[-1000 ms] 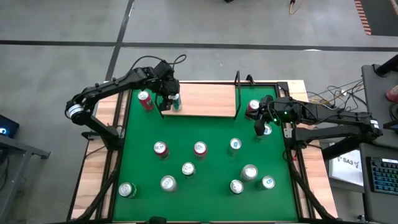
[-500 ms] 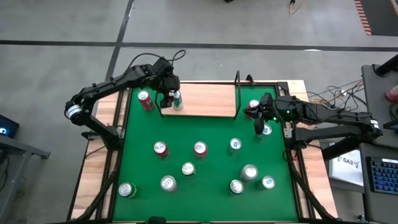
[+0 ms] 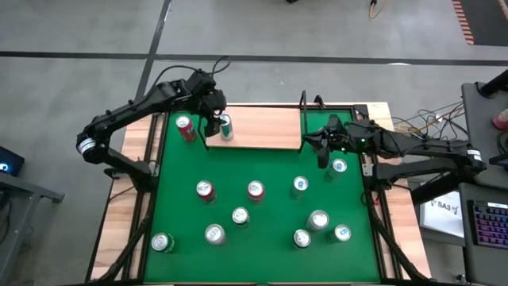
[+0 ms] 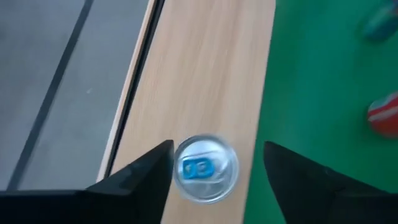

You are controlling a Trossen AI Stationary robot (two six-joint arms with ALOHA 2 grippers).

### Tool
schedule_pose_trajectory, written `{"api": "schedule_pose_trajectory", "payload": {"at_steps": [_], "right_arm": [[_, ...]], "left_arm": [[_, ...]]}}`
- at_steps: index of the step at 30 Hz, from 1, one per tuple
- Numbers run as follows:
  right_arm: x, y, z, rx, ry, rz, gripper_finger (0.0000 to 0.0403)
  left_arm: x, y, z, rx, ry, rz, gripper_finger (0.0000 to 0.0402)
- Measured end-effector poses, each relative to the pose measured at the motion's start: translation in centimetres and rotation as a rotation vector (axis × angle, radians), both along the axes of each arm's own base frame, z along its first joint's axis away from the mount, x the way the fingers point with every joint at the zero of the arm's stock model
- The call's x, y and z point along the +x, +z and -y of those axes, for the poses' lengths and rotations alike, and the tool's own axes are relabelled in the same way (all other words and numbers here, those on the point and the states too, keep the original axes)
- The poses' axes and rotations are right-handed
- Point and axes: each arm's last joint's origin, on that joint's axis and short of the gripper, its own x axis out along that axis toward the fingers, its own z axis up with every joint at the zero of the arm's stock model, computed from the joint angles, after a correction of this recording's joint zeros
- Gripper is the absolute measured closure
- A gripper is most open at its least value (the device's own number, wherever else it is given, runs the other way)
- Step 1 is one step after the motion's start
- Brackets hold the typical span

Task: Pick and place cans onto a shelf
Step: Put the top left blue silver soda can on the shelf

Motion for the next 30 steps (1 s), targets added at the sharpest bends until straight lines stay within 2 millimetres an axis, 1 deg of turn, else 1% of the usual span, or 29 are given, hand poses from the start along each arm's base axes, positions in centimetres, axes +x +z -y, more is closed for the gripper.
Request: {"api": "schedule_pose_trajectory", "payload": {"at_steps": [6,10,15,17,21,23,26,30], "right_arm": [[2.5,1.0,0.4,-0.030,0.011,-0.031,0.0394],[4.2,1.6,0.6,-0.044,0.016,-0.049,0.0394],[6.0,2.3,0.3,-0.049,0.041,-0.059,0.0394],[6.7,2.4,0.0,-0.050,0.056,-0.063,0.0394],[8.0,2.2,-0.6,-0.053,0.084,-0.083,0.0394],[8.6,1.8,-0.8,-0.064,0.099,-0.106,0.0394],[9.5,1.0,-0.9,-0.068,0.108,-0.136,0.0394],[10.3,0.0,-0.8,-0.065,0.106,-0.172,0.0394]], "left_arm": [[-0.2,1.5,3.9,-0.009,0.019,0.113,0.0262],[-0.4,2.0,6.7,0.010,0.023,0.158,0.0312],[-0.8,2.1,9.3,0.028,0.035,0.215,0.0352],[-1.0,2.1,9.9,0.017,0.058,0.230,0.0361],[-0.8,1.6,10.8,0.002,0.130,0.285,0.0365],[-0.5,0.9,11.2,0.008,0.156,0.327,0.0365],[0.3,-0.5,11.5,0.019,0.147,0.393,0.0365],[1.0,-2.1,11.4,0.051,0.120,0.408,0.0365]]}}
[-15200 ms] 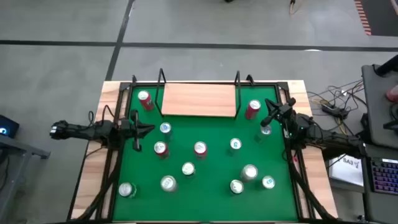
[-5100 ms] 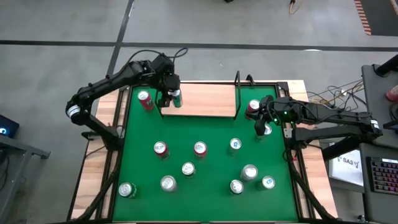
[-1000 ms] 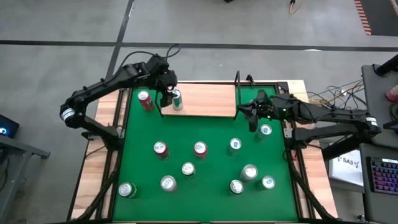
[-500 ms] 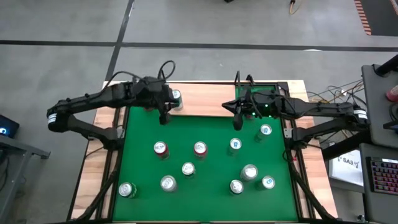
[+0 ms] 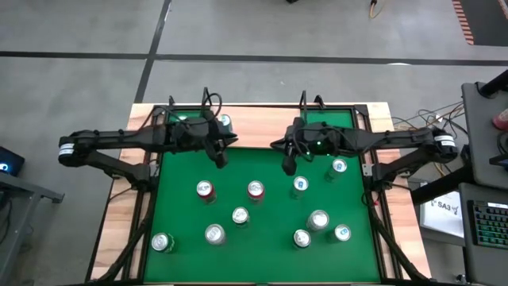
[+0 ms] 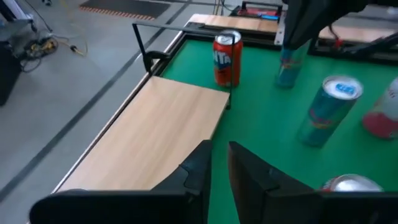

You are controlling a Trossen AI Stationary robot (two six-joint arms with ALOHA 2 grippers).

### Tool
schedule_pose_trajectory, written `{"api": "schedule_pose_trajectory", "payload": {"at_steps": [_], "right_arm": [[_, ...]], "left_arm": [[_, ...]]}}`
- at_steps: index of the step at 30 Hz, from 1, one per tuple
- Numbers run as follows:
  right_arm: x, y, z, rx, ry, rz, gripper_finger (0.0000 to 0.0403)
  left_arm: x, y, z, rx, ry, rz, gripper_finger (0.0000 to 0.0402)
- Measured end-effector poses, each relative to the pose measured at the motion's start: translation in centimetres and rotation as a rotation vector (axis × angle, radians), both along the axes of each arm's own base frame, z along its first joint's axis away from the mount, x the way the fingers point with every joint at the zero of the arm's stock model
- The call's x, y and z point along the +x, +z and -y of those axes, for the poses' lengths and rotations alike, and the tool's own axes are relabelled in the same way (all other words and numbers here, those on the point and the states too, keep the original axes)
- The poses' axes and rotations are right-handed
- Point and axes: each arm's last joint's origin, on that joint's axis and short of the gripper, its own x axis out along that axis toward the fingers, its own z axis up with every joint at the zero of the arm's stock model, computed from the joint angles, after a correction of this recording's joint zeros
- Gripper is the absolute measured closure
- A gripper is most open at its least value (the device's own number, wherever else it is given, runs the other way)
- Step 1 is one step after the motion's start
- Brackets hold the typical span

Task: Pick and place cans onto a shelf
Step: Put the top left blue silver soda can on the shelf

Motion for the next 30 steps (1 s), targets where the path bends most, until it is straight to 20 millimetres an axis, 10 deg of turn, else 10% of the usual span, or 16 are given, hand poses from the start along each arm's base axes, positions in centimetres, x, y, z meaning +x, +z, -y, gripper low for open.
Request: {"api": "schedule_pose_trajectory", "payload": {"at_steps": [12,30], "right_arm": [[2.8,-0.6,2.1,-0.062,-0.087,0.052,0.0394],[9.3,1.3,6.9,-0.115,-0.167,0.082,0.0394]], "left_arm": [[-0.4,-1.0,-2.0,0.251,-0.090,-0.209,0.0365],[-5.0,-3.2,-2.6,0.120,-0.088,-0.354,0.0365]]}}
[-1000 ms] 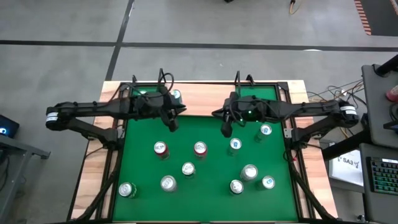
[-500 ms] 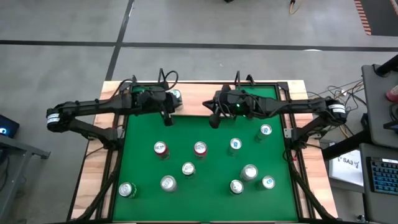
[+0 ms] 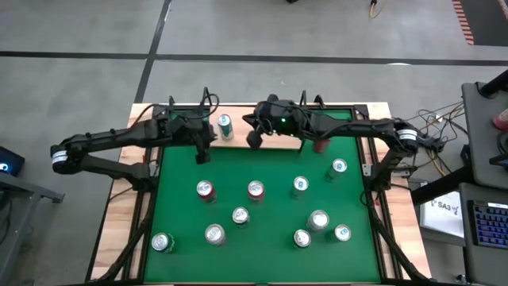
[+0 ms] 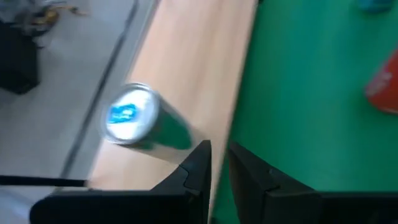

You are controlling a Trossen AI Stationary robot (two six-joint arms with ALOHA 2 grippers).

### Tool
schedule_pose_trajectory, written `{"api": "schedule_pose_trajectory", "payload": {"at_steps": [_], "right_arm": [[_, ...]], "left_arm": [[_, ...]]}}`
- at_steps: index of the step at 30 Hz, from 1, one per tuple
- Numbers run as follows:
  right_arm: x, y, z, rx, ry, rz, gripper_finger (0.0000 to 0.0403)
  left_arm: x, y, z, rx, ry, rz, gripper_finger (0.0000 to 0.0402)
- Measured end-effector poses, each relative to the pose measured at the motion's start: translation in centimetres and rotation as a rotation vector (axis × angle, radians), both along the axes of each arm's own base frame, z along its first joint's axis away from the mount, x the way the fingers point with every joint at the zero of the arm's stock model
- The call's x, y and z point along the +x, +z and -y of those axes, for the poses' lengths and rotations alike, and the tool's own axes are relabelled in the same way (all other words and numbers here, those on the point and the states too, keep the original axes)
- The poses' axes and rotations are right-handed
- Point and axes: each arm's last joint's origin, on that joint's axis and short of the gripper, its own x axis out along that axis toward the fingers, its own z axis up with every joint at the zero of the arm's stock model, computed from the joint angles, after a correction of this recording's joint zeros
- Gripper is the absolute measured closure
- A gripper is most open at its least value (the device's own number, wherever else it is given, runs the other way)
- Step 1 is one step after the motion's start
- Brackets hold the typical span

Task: Pick and place cans onto a shelf
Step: Put the top left blue silver soda can on the shelf

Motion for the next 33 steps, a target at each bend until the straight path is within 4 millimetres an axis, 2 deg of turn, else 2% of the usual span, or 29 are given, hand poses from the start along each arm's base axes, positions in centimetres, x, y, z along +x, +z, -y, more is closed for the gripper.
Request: {"api": "schedule_pose_trajectory", "payload": {"at_steps": [3,10,15,22,33], "right_arm": [[1.0,-0.7,1.1,0.015,-0.024,-0.005,0.0394],[2.4,-2.6,4.1,0.077,-0.104,-0.016,0.0394],[3.2,-3.6,5.6,0.090,-0.134,-0.025,0.0394],[4.6,-4.9,6.8,0.091,-0.141,-0.030,0.0394],[5.8,-7.6,7.3,0.120,-0.148,-0.070,0.0394]], "left_arm": [[-0.4,-1.0,0.3,-0.022,-0.058,0.030,0.0365],[0.2,-2.9,0.1,0.026,-0.047,0.146,0.0365],[0.4,-3.3,-0.1,0.065,-0.013,0.156,0.0365],[0.3,-3.3,-0.2,0.065,-0.006,0.158,0.0365],[0.2,-4.1,-0.2,0.041,0.018,0.150,0.0365]]}}
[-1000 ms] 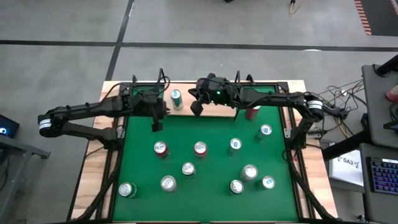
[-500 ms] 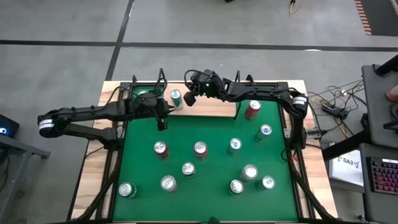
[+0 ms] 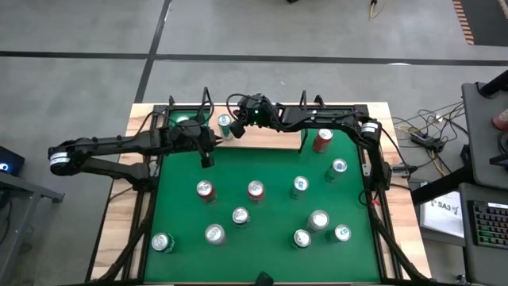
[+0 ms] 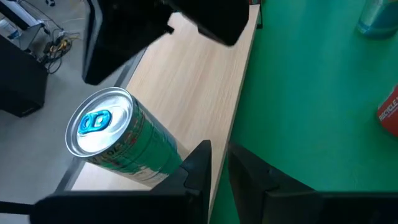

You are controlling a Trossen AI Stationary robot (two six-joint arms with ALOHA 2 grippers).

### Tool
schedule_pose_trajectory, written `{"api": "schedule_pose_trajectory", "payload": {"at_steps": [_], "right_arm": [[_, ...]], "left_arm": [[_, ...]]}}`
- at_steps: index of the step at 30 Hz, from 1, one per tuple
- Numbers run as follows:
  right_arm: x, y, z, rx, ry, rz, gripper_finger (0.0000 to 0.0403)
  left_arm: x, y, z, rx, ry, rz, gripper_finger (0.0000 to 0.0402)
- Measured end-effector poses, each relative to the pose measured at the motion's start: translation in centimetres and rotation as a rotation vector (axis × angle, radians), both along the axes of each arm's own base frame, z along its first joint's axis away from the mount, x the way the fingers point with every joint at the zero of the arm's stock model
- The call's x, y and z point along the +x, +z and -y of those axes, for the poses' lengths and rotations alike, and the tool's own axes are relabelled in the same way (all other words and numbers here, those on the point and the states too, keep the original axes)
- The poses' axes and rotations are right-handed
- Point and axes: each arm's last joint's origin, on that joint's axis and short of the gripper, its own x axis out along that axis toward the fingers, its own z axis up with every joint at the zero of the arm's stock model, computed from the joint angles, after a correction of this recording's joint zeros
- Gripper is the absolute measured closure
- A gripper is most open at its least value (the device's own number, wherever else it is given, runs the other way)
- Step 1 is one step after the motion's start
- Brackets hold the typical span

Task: Pick and place cans onto a shelf
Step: Put the top left blue silver soda can on the shelf

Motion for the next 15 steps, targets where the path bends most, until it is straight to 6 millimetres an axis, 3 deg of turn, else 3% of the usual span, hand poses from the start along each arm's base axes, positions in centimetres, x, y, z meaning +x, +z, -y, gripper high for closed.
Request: {"api": "schedule_pose_trajectory", "payload": {"at_steps": [15], "right_arm": [[0.5,0.1,-1.0,0.021,0.117,0.023,0.0394]], "left_arm": [[-0.2,0.2,-0.3,0.047,0.108,0.002,0.0365]]}}
